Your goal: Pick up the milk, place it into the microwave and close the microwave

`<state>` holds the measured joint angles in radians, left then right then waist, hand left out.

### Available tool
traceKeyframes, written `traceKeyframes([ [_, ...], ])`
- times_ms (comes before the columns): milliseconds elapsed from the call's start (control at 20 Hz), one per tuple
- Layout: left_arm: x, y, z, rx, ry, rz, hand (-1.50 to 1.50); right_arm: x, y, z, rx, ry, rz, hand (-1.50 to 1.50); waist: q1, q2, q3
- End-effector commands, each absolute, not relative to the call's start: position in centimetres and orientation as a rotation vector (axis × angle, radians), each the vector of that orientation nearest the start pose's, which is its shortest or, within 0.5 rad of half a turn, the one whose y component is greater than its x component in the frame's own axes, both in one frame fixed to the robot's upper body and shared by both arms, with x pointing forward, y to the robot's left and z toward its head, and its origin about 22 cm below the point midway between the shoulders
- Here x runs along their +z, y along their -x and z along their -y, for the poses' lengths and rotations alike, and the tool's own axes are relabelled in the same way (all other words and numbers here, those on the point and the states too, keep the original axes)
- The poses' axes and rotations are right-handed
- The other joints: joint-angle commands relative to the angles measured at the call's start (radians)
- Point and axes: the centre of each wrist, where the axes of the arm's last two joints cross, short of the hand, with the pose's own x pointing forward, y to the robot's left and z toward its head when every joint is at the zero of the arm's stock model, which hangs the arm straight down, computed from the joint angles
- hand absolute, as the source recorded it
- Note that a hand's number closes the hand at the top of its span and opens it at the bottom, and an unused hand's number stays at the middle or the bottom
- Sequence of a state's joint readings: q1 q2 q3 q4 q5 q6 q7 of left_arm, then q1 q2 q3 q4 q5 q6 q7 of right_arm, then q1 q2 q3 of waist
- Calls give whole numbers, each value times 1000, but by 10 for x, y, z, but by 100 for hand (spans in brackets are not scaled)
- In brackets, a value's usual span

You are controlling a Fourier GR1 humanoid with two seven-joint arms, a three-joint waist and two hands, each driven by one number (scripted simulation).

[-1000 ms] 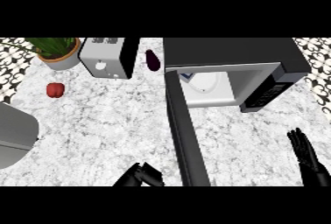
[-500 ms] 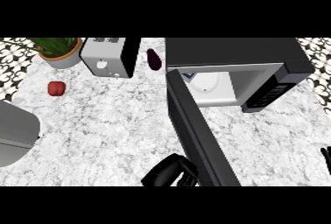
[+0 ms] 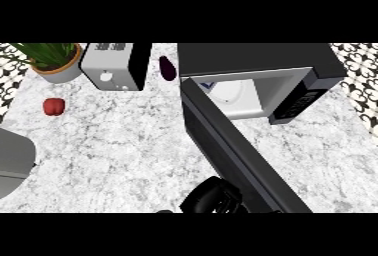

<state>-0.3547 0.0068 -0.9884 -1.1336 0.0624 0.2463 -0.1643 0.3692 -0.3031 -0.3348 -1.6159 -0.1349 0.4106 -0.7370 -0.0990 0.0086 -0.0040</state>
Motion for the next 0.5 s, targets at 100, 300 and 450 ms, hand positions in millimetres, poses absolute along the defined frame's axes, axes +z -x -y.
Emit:
traceKeyframes([
  [100, -46, -205, -9, -810, 342, 1570, 150, 27, -136, 402, 244, 39, 2144, -150, -36, 6, -2],
  [300, -35, -221, -7, -715, 306, 1629, 150, 41, -142, 399, 281, -47, 2150, -150, -66, 15, -4],
  [450, -27, -223, -4, -633, 311, 1675, 150, 49, -145, 400, 300, -61, 2142, -150, -85, 20, -5],
])
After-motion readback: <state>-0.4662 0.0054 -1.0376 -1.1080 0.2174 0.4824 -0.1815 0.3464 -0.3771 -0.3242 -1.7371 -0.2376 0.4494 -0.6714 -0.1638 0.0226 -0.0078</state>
